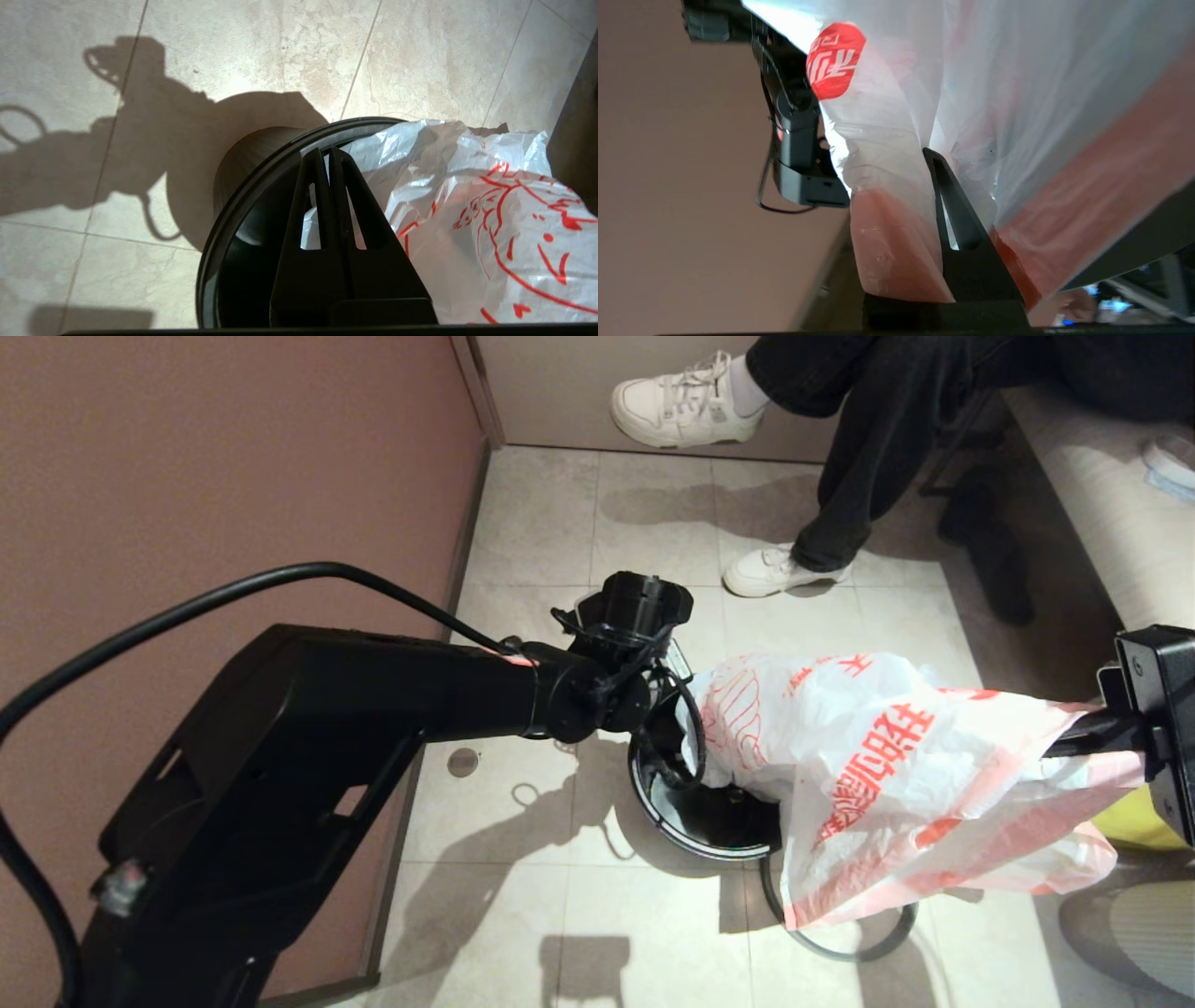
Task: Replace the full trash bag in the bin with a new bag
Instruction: Put the new garbage bag on the trash can
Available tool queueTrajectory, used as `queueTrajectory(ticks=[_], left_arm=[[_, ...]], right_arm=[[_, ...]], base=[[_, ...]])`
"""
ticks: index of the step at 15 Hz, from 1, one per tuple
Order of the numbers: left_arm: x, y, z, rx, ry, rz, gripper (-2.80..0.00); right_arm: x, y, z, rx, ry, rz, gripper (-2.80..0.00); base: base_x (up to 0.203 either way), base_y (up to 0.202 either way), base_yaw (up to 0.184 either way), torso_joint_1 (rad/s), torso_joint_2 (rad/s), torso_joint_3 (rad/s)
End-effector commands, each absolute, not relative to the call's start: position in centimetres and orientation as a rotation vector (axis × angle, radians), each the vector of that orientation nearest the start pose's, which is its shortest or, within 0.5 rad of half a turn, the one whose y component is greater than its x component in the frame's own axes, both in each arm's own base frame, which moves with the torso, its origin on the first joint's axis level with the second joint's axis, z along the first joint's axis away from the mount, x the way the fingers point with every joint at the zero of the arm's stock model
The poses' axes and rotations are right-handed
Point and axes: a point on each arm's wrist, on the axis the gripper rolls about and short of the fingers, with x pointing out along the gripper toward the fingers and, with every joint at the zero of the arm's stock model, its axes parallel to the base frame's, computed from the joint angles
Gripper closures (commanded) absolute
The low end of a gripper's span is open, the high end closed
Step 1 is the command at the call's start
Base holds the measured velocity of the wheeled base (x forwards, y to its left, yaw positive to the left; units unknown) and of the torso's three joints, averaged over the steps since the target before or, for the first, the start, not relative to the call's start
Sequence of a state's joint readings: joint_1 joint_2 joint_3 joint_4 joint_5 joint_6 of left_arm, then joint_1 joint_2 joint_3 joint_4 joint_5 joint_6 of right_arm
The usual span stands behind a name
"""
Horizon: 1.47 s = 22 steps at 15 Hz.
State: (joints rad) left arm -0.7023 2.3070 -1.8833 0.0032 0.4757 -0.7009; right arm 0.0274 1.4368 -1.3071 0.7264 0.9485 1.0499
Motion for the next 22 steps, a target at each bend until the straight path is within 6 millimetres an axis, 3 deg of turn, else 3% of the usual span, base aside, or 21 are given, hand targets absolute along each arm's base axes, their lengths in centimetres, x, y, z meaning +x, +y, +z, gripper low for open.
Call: queueTrajectory(ticks=[1, 4, 7, 11, 14, 18, 22], left_arm=[[36.8, -29.5, 18.9, -0.460, 0.402, -0.074, 0.00], [35.8, -27.4, 20.3, -0.448, 0.393, -0.012, 0.00], [33.9, -25.8, 22.2, -0.454, 0.378, 0.007, 0.00], [29.8, -25.8, 24.1, -0.407, 0.466, -0.075, 0.00], [27.2, -25.7, 23.1, -0.367, 0.635, -0.239, 0.00], [25.0, -26.6, 20.7, -0.288, 0.731, -0.273, 0.00], [23.9, -26.8, 19.0, -0.279, 0.846, -0.372, 0.00]], right_arm=[[20.0, 3.7, 28.6, 1.226, 1.248, 0.510, 0.00], [21.3, 5.1, 28.0, 1.017, 1.204, 0.619, 0.00], [22.8, 6.1, 28.6, 0.866, 1.045, 0.657, 0.00], [25.0, 6.7, 28.5, 0.737, 0.881, 0.640, 0.00], [27.0, 7.3, 28.1, 0.727, 0.829, 0.670, 0.00], [29.1, 8.3, 27.9, 0.720, 0.816, 0.699, 0.00], [30.6, 9.1, 27.1, 0.718, 0.839, 0.705, 0.00]], base=[[0.000, 0.000, 0.000, 0.000, 0.00, 0.000], [0.000, 0.000, 0.000, 0.000, 0.00, 0.000], [0.000, 0.000, 0.000, 0.000, 0.00, 0.000], [0.000, 0.000, 0.000, 0.000, 0.00, 0.000], [0.000, 0.000, 0.000, 0.000, 0.00, 0.000], [0.000, 0.000, 0.000, 0.000, 0.00, 0.000], [0.000, 0.000, 0.000, 0.000, 0.00, 0.000]])
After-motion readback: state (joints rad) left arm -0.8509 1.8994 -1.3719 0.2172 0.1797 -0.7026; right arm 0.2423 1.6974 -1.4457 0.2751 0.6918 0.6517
